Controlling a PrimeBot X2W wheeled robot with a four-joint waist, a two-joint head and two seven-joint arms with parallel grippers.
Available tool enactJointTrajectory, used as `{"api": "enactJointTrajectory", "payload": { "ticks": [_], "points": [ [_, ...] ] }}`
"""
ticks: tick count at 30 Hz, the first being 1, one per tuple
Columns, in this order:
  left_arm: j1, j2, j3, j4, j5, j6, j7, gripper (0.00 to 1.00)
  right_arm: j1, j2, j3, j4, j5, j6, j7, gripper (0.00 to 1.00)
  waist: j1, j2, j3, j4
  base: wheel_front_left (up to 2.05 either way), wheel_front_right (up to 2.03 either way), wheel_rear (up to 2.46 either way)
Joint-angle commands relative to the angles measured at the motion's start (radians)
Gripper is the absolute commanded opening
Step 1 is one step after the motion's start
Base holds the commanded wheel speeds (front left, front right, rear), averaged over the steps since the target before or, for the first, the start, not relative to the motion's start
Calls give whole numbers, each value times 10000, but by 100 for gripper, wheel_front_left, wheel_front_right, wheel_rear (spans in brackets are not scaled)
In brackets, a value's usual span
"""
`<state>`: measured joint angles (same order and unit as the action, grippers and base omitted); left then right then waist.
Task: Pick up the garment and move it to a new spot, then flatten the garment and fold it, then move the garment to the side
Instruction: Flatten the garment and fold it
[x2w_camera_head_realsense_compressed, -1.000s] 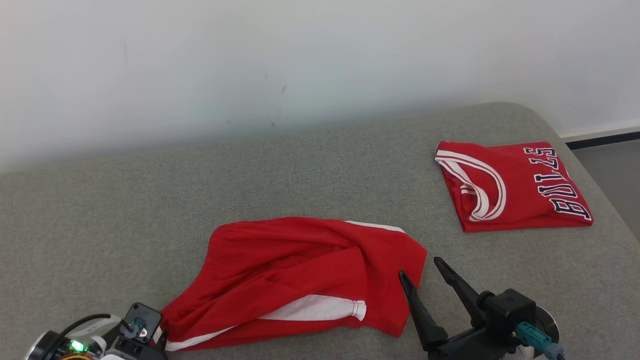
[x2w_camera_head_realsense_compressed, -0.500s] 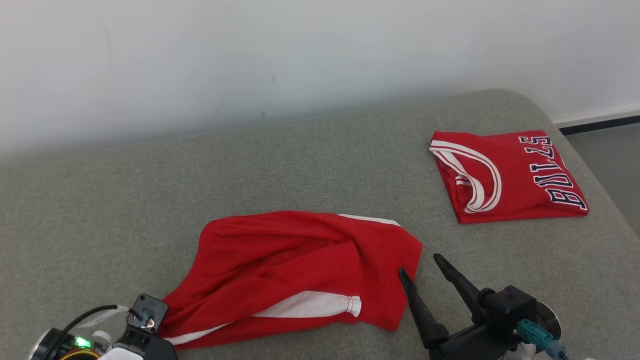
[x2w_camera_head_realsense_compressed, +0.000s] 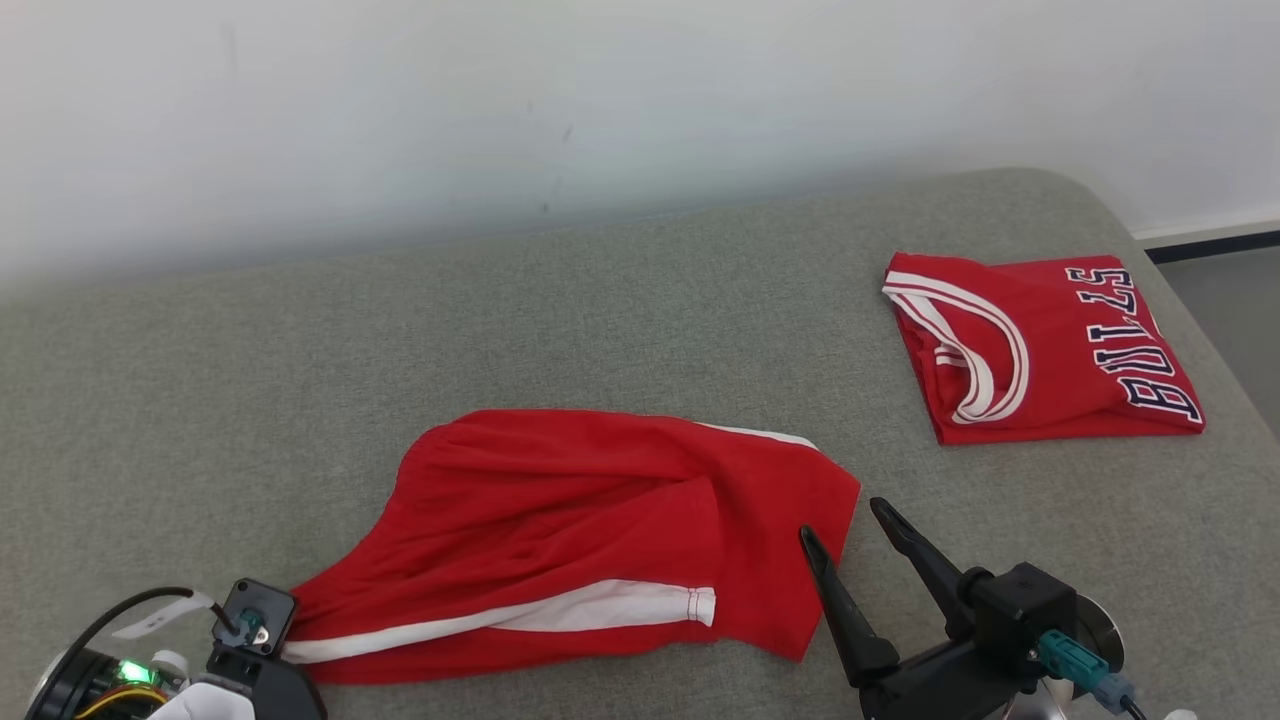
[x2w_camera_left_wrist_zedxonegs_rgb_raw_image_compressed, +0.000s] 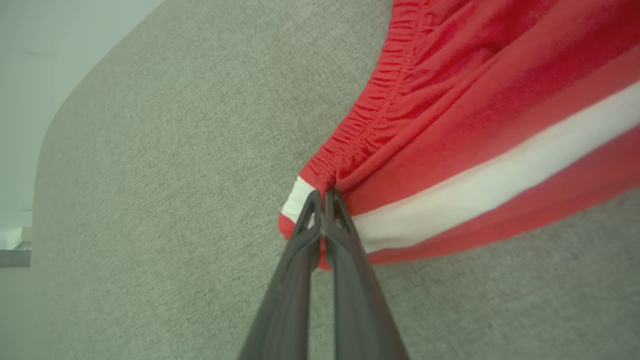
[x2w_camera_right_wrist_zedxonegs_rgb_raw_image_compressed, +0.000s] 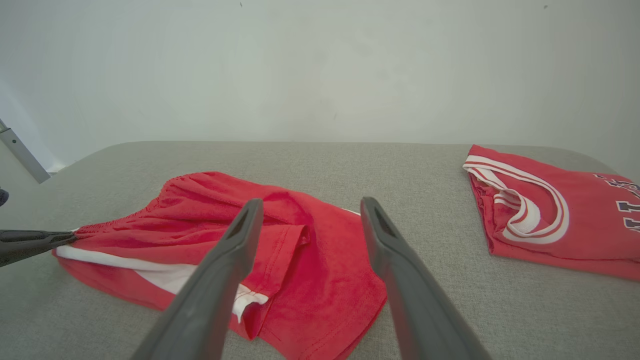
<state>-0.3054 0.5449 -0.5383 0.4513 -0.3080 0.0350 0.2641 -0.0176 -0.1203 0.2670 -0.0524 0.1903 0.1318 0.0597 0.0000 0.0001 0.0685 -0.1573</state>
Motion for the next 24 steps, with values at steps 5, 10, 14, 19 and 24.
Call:
{"api": "enactJointTrajectory", "payload": {
  "ticks": [5,10,14,19,24],
  "points": [
    [96,-338,345,-227,-382,468,-497,0,63,45,54,30,20,-27,-71,100,0,-1,-113,159,0,0,0],
    [947,-885,820,-991,-943,1369,-803,0,212,-47,833,118,529,-25,1016,100,0,-1,-145,367,0,0,0],
    [1243,-1210,1142,-765,-1332,1488,-1421,0,255,25,1114,-19,878,-27,2279,100,0,-1,-74,580,0,0,0],
    [1125,-1621,1272,-96,-1605,1357,-2171,0,62,318,900,183,523,-25,3334,100,0,-1,5,770,0,0,0],
    [700,-1889,1190,705,-1659,1023,-2687,0,-246,549,558,806,342,-25,3989,100,0,-1,109,954,0,0,0]
  ]
}}
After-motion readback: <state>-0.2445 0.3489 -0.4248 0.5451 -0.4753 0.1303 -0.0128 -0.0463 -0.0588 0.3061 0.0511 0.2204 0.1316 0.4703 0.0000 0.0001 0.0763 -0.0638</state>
